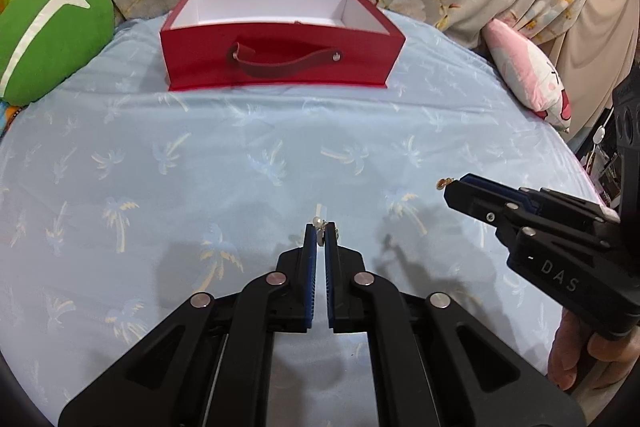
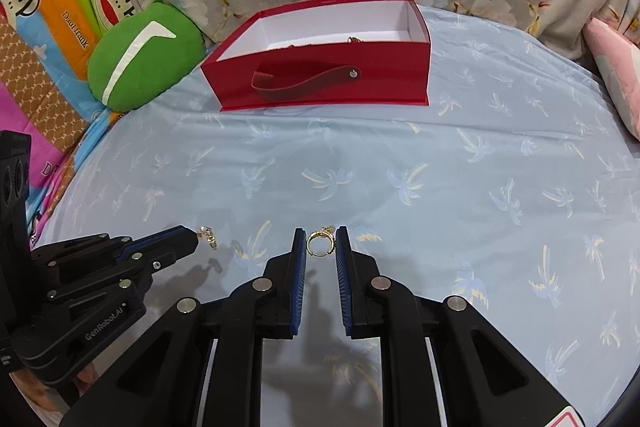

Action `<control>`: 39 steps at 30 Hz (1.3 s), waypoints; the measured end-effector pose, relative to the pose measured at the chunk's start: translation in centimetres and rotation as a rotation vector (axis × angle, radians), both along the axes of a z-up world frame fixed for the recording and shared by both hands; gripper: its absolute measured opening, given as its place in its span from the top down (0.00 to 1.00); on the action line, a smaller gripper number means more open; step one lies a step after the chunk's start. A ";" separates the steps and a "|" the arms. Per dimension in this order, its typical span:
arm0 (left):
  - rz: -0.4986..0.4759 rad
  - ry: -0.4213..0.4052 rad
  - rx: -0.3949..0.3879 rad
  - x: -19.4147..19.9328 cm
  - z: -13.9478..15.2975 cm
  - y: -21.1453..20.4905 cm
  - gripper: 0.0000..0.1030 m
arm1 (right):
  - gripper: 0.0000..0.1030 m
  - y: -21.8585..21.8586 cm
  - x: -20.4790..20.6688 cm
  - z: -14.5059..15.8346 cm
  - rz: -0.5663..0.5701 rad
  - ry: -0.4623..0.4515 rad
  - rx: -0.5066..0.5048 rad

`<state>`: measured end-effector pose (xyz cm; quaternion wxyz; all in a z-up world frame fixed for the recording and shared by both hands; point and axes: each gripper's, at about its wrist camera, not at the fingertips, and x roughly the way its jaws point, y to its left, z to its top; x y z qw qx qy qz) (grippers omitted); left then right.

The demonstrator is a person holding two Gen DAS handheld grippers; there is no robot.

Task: Organize jewelry
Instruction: 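Carry both gold drop earrings over the red box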

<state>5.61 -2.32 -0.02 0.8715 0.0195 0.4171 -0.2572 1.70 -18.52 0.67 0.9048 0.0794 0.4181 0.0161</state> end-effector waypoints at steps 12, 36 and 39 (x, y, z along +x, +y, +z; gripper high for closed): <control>0.046 -0.132 -0.042 4.3 7.5 1.5 0.97 | 0.87 -0.3 3.9 7.2 0.030 -0.161 -0.016; 0.085 -0.275 0.040 31.3 11.4 -6.1 0.97 | 0.87 -5.4 32.0 9.1 0.002 -0.144 -0.019; 0.094 -0.269 0.065 34.0 10.3 -7.0 0.97 | 0.87 -5.9 34.8 7.9 -0.007 -0.112 -0.015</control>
